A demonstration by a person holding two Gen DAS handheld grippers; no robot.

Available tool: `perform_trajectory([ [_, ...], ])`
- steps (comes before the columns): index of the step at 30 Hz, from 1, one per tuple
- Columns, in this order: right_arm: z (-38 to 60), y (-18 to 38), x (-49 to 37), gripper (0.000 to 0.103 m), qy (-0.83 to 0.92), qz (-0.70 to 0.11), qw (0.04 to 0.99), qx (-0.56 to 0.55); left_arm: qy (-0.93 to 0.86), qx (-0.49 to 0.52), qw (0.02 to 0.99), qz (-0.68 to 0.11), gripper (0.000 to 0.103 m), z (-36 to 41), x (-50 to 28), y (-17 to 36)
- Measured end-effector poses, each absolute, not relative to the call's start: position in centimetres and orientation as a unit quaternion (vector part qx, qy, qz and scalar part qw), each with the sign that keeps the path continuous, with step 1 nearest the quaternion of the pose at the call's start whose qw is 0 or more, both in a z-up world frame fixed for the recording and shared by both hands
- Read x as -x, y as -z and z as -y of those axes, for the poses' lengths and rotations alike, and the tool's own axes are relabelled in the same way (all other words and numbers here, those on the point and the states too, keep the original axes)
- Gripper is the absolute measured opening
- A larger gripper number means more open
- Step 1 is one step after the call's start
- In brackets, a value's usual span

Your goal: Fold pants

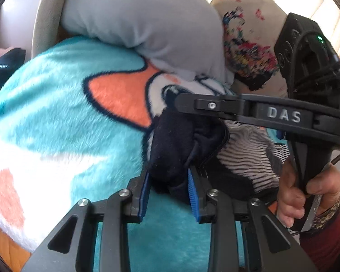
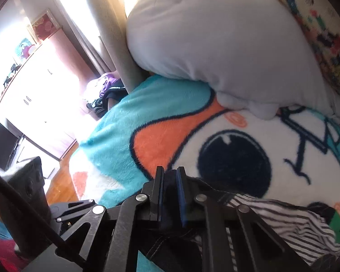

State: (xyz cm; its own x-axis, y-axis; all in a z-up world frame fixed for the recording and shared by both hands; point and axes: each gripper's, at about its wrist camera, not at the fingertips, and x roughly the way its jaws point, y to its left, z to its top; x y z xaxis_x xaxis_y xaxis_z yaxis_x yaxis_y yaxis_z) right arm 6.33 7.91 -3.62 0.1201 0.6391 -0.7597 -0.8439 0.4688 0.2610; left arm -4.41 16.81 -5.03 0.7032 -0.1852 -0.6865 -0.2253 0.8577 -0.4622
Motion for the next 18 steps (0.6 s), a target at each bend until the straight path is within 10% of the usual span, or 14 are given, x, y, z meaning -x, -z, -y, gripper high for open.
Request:
perform_trajectory([
  [7, -8.2, 5.2, -7.5, 0.016, -0.490, -0.431, 0.753, 0.086, -0.013, 0.237, 0.903, -0.358, 0.036, -17.8, 6.6, 2.6],
  [11, -2.7, 2.5, -7.0, 0.053, -0.467, -0.377, 0.799, 0.032, -0.009, 0.230, 0.911, -0.343, 0.037, -17.8, 6.7, 0.7],
  [18, 11.1, 4.1, -6.9, 0.054, -0.345, -0.368, 0.863, -0.029, 0.078, 0.178, 0.910, -0.367, 0.045, -10.1, 1.5, 0.1],
])
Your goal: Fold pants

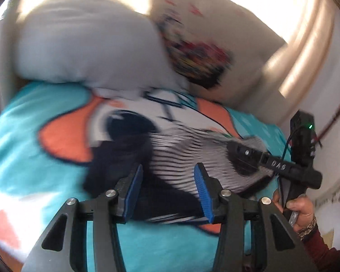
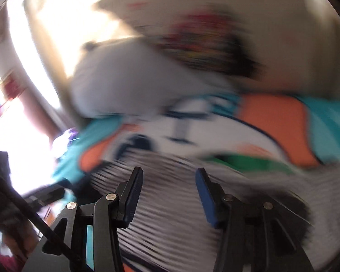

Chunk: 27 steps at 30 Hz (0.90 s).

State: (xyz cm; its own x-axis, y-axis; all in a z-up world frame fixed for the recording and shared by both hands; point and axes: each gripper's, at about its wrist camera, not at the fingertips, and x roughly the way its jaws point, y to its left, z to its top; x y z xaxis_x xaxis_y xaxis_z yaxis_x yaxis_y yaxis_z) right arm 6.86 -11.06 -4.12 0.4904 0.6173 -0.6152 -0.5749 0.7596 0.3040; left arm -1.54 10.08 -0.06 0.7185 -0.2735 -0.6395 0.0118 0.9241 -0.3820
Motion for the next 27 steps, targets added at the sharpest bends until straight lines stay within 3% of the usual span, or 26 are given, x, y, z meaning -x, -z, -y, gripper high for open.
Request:
perform_trajectory([
  [3, 18.4, 6.5, -7.3, 0.053, -0.264, -0.391, 0.880, -0.060, 0.116, 0.159, 0.903, -0.383, 0.045, -6.8, -0.5, 0.0],
  [5, 23.5, 7.4, -7.1, 0.042, -0.242, -0.390, 0.881, -0.111, 0.134, 0.142, 0.901, -0.388, 0.047, -4.9, -1.9, -0.6],
  [9, 31.3, 7.0, -5.5, 0.042, -0.187, -0.365, 0.892, -0.192, 0.171, 0.096, 0.898, -0.395, 0.050, -0.6, -5.4, -1.7],
  [11, 33.0, 6.4, -5.0, 0.046, -0.174, -0.348, 0.899, -0.202, 0.198, 0.076, 0.891, -0.401, 0.058, 1.9, -7.3, -2.2],
  [18, 33.9, 5.9, -6.5, 0.046, -0.186, -0.335, 0.899, -0.211, 0.295, 0.022, 0.835, -0.464, 0.059, 13.1, -17.0, -0.1],
  [23, 34.9, 5.4, -5.6, 0.070, -0.155, -0.303, 0.920, -0.196, 0.330, -0.037, 0.786, -0.521, 0.059, 19.2, -20.4, 3.3],
  [25, 35.1, 6.1, -6.0, 0.071, -0.164, -0.317, 0.912, -0.200, 0.336, -0.060, 0.777, -0.529, 0.059, 20.4, -20.6, 4.4],
  [26, 35.2, 6.4, -6.2, 0.071, -0.169, -0.323, 0.909, -0.202, 0.334, -0.081, 0.784, -0.517, 0.055, 21.1, -20.5, 4.3],
  [27, 35.1, 6.6, -6.3, 0.071, -0.172, -0.326, 0.908, -0.199, 0.336, -0.093, 0.784, -0.514, 0.030, 21.5, -20.3, 4.3],
])
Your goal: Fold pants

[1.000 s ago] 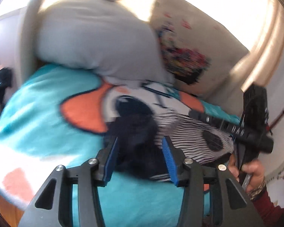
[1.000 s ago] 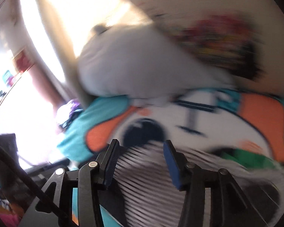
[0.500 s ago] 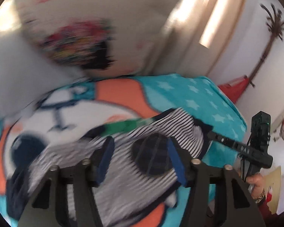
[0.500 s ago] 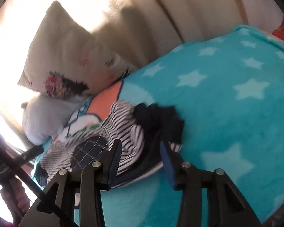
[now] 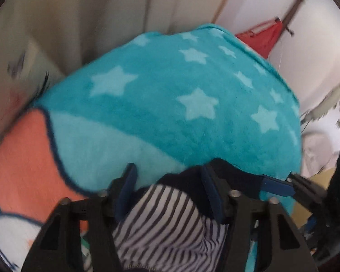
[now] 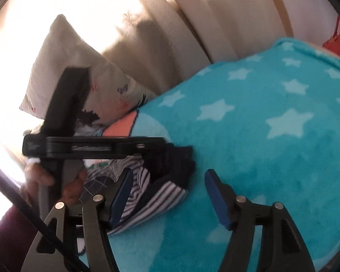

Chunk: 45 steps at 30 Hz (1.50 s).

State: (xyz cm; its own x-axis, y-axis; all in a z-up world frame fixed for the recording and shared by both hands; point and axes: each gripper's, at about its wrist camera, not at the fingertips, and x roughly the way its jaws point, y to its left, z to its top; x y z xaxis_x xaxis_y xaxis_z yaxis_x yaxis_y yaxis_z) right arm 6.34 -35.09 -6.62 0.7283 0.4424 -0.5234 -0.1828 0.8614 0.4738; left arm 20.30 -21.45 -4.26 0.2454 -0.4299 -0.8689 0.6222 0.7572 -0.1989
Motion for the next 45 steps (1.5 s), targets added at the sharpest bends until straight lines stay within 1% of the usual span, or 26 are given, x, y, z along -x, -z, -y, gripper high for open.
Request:
perform_trajectory([
  [1, 34.9, 6.7, -6.5, 0.070, -0.174, -0.326, 0.910, -0.190, 0.338, -0.096, 0.780, -0.519, 0.014, 21.7, -20.3, 4.3],
  [3, 34.5, 6.7, -6.6, 0.060, -0.174, -0.323, 0.914, -0.176, 0.337, -0.097, 0.783, -0.514, 0.014, 21.8, -19.9, 3.8],
  [4, 34.4, 6.7, -6.8, 0.037, -0.181, -0.324, 0.912, -0.173, 0.336, -0.099, 0.786, -0.510, 0.014, 21.9, -19.8, 3.6],
  [5, 34.3, 6.9, -6.9, 0.022, -0.186, -0.327, 0.910, -0.172, 0.335, -0.093, 0.790, -0.505, 0.014, 21.8, -19.7, 3.2],
  [10, 35.0, 7.1, -5.6, 0.021, -0.174, -0.322, 0.915, -0.170, 0.361, -0.063, 0.807, -0.464, 0.014, 21.7, -18.9, 0.8],
  [15, 36.1, 7.9, -4.2, 0.022, -0.149, -0.341, 0.910, -0.182, 0.378, -0.069, 0.802, -0.457, 0.014, 23.2, -18.9, 1.0],
  [16, 36.3, 7.4, -3.8, 0.033, -0.137, -0.333, 0.915, -0.183, 0.379, -0.067, 0.802, -0.457, 0.014, 23.3, -19.0, 1.1],
  [17, 36.6, 6.7, -3.3, 0.050, -0.121, -0.315, 0.923, -0.183, 0.381, -0.063, 0.802, -0.456, 0.014, 23.3, -19.0, 1.1],
  [18, 36.9, 6.0, -2.7, 0.055, -0.112, -0.291, 0.932, -0.184, 0.384, -0.056, 0.801, -0.455, 0.014, 23.1, -18.9, 0.9],
  [19, 37.2, 5.2, -2.1, 0.057, -0.113, -0.265, 0.940, -0.184, 0.388, -0.051, 0.801, -0.452, 0.014, 22.8, -18.8, 0.5],
  [20, 37.3, 4.3, -1.8, 0.057, -0.131, -0.245, 0.943, -0.185, 0.391, -0.047, 0.802, -0.449, 0.014, 22.8, -18.7, 0.4],
  [24, 36.9, 2.8, -3.2, 0.057, -0.215, -0.228, 0.929, -0.196, 0.411, -0.026, 0.805, -0.428, 0.014, 21.8, -18.1, -1.5],
  [25, 36.4, 2.5, -4.0, 0.058, -0.235, -0.229, 0.926, -0.188, 0.415, -0.022, 0.804, -0.425, 0.014, 21.7, -18.0, -1.8],
  [26, 35.9, 2.4, -4.8, 0.063, -0.247, -0.234, 0.923, -0.178, 0.422, -0.018, 0.802, -0.423, 0.014, 21.5, -17.9, -2.2],
  [28, 35.0, 2.6, -6.0, 0.069, -0.254, -0.239, 0.923, -0.165, 0.427, -0.017, 0.801, -0.419, 0.014, 21.4, -17.6, -2.8],
  [30, 34.6, 3.3, -8.0, 0.069, -0.276, -0.258, 0.908, -0.181, 0.423, -0.026, 0.805, -0.416, 0.015, 21.5, -17.5, -3.0],
  [31, 34.7, 3.8, -8.9, 0.062, -0.296, -0.272, 0.892, -0.208, 0.419, -0.029, 0.806, -0.417, 0.014, 21.6, -17.5, -3.0],
  [32, 34.9, 4.2, -9.3, 0.034, -0.318, -0.279, 0.875, -0.233, 0.415, -0.031, 0.807, -0.419, 0.015, 21.7, -17.6, -2.8],
  [33, 35.0, 4.4, -9.4, 0.022, -0.329, -0.282, 0.866, -0.248, 0.409, -0.035, 0.808, -0.422, 0.015, 21.9, -17.8, -2.5],
  [34, 35.2, 4.5, -9.2, 0.018, -0.326, -0.283, 0.865, -0.255, 0.403, -0.040, 0.808, -0.427, 0.015, 22.2, -18.0, -2.1],
  [36, 35.5, 4.5, -8.2, 0.017, -0.297, -0.285, 0.877, -0.248, 0.398, -0.047, 0.805, -0.438, 0.015, 22.7, -18.3, -1.0],
  [41, 35.6, 5.7, -7.0, 0.016, -0.236, -0.323, 0.885, -0.237, 0.373, -0.084, 0.804, -0.455, 0.016, 25.1, -18.6, 2.1],
  [42, 35.6, 6.1, -6.9, 0.016, -0.225, -0.330, 0.886, -0.233, 0.367, -0.087, 0.806, -0.456, 0.018, 25.3, -18.7, 2.5],
  [44, 35.8, 6.8, -6.8, 0.017, -0.203, -0.342, 0.888, -0.230, 0.364, -0.075, 0.799, -0.473, 0.027, 25.3, -19.4, 3.2],
  [45, 36.1, 6.9, -6.6, 0.020, -0.197, -0.342, 0.890, -0.230, 0.362, -0.057, 0.797, -0.480, 0.035, 24.9, -19.9, 3.3],
])
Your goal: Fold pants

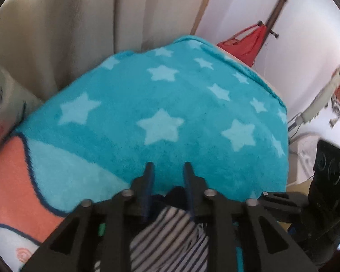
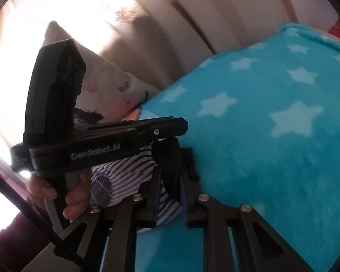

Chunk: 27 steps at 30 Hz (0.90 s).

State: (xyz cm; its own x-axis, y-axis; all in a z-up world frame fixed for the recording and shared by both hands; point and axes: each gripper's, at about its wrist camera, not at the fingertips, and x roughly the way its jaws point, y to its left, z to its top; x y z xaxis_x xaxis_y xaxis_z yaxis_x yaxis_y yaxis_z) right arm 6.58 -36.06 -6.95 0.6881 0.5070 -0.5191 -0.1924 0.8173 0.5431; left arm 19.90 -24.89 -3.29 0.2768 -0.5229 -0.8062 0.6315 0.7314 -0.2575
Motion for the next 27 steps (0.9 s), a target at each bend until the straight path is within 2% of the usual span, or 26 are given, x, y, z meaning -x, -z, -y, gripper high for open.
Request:
perform_trajectory([
  [1, 36.3, 7.0, -6.3, 0.027, -0.187, -0.342, 0.892, -0.228, 0.361, -0.046, 0.798, -0.480, 0.038, 24.6, -20.0, 3.1],
  [4, 36.6, 6.8, -5.8, 0.035, -0.173, -0.340, 0.896, -0.226, 0.360, -0.016, 0.807, -0.467, 0.042, 22.8, -20.2, 1.4],
  [6, 36.5, 6.2, -5.5, 0.049, -0.165, -0.331, 0.903, -0.217, 0.357, -0.007, 0.819, -0.449, 0.050, 21.3, -19.7, -0.3],
  [7, 36.5, 5.9, -5.4, 0.063, -0.158, -0.324, 0.908, -0.215, 0.352, -0.003, 0.829, -0.435, 0.055, 20.1, -19.3, -1.5],
  [8, 36.8, 5.3, -4.9, 0.070, -0.149, -0.312, 0.914, -0.215, 0.347, 0.001, 0.834, -0.429, 0.057, 19.4, -19.1, -2.1],
  [12, 37.6, 3.8, -3.8, 0.070, -0.130, -0.284, 0.924, -0.220, 0.313, 0.011, 0.855, -0.412, 0.060, 15.5, -18.3, -4.1],
  [16, 35.6, 2.2, -2.8, 0.069, -0.193, -0.262, 0.918, -0.227, 0.279, 0.039, 0.864, -0.416, 0.060, 11.8, -17.1, -3.6],
  [22, 28.9, 2.7, -4.9, 0.069, -0.288, -0.303, 0.884, -0.208, 0.196, 0.081, 0.887, -0.411, 0.060, 5.8, -13.0, -0.5],
  [27, 26.5, 4.6, -8.8, 0.069, -0.350, -0.344, 0.832, -0.258, 0.151, 0.127, 0.882, -0.428, 0.060, 1.1, -10.6, 3.0],
])
